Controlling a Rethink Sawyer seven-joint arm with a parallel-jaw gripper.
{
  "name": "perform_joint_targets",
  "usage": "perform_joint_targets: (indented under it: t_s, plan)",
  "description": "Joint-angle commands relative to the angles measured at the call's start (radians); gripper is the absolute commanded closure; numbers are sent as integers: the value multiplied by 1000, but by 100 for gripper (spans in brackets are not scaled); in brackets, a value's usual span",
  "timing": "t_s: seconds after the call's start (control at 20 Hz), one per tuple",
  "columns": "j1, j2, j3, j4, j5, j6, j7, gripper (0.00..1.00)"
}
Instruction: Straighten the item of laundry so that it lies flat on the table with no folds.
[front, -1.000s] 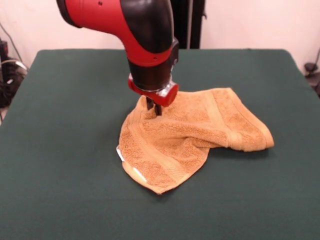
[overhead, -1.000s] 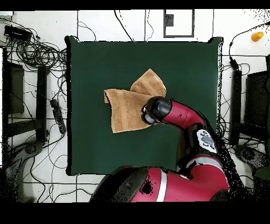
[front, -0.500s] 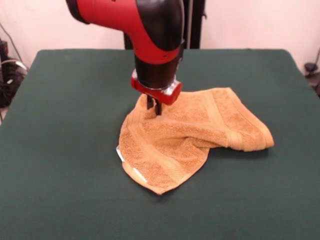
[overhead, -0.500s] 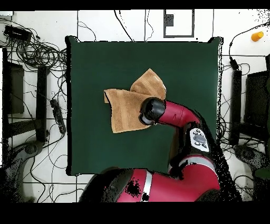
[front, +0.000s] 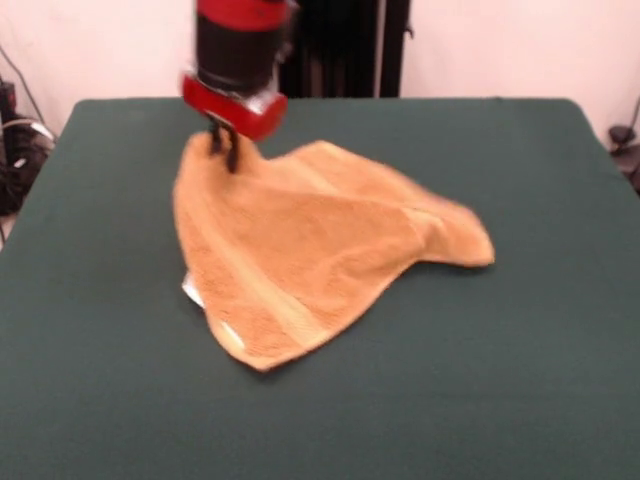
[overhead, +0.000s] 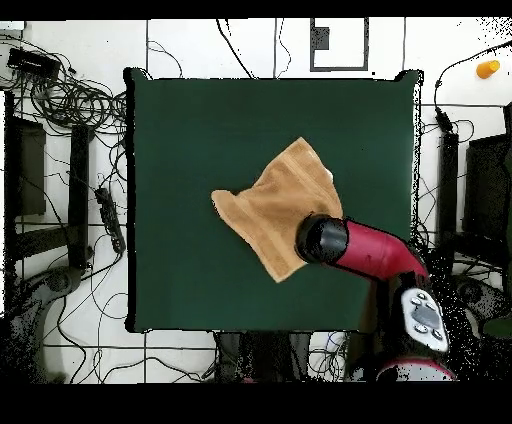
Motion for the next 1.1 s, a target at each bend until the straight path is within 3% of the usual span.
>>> perform_joint_targets:
  t_s: [0.05,0.45,0.5,0.75,1.0,1.1]
  plan:
    - [-97,-102,7,143,-69,-34,8,100]
    - [-197,-107,82,193,-120,-60,14,100]
    - [-209,-107,97,199,-126,-62,16,0]
    - [-215,-103,118,204,-130,-108,33,0]
    - [-166,-91,96,187,-144,-189,94,0]
    - [-169,-86,120,176,-120,-153,89,0]
